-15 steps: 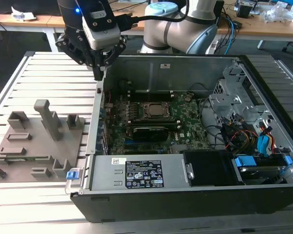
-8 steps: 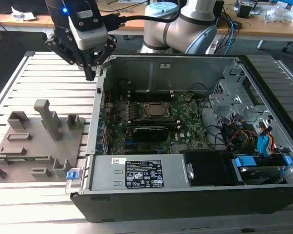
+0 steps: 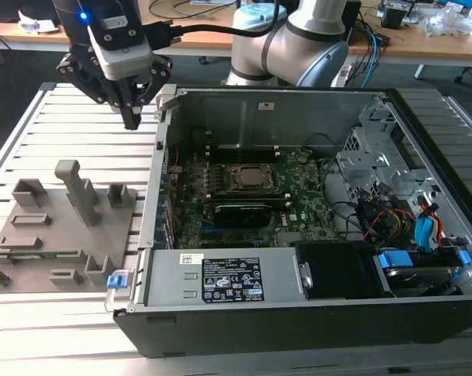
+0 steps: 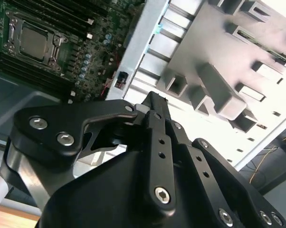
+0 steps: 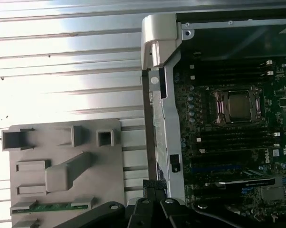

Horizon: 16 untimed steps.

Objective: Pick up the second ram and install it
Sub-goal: 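Reach for the second ram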

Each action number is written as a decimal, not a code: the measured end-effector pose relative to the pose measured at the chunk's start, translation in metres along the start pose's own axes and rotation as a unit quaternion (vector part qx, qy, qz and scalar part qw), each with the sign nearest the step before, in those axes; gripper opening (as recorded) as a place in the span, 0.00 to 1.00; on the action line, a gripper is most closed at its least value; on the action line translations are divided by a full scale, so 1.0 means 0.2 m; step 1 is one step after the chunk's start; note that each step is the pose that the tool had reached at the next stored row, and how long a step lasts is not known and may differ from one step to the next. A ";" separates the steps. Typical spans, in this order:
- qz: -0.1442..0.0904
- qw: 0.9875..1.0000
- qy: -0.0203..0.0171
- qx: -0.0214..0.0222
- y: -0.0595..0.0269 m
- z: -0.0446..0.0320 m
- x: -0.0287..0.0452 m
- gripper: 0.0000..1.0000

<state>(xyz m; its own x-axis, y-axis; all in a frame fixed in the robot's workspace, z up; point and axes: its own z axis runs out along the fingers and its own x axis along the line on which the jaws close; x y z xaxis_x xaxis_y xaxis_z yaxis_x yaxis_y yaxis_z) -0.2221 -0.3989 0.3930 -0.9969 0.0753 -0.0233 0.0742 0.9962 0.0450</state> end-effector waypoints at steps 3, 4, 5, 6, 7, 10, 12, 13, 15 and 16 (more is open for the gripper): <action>0.000 1.000 0.000 0.000 -0.003 -0.001 0.034 0.11; 0.000 1.000 0.000 0.000 -0.004 -0.001 0.049 0.11; 0.000 1.000 0.000 0.000 -0.005 -0.001 0.065 0.11; 0.000 1.000 0.000 0.000 -0.006 -0.002 0.077 0.11; 0.000 1.000 0.000 0.000 -0.007 -0.002 0.088 0.11; 0.000 1.000 0.000 0.000 -0.009 -0.003 0.125 0.11; 0.000 1.000 0.000 0.000 -0.011 -0.003 0.143 0.11; 0.000 1.000 0.000 0.000 -0.011 -0.003 0.148 0.11; 0.000 1.000 0.000 0.000 -0.013 -0.003 0.171 0.11; 0.000 1.000 0.000 0.000 -0.014 -0.003 0.182 0.11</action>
<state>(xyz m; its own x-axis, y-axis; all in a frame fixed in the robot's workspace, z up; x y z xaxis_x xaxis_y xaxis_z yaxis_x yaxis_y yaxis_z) -0.2585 -0.3988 0.3927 -0.9969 0.0754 -0.0233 0.0743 0.9962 0.0451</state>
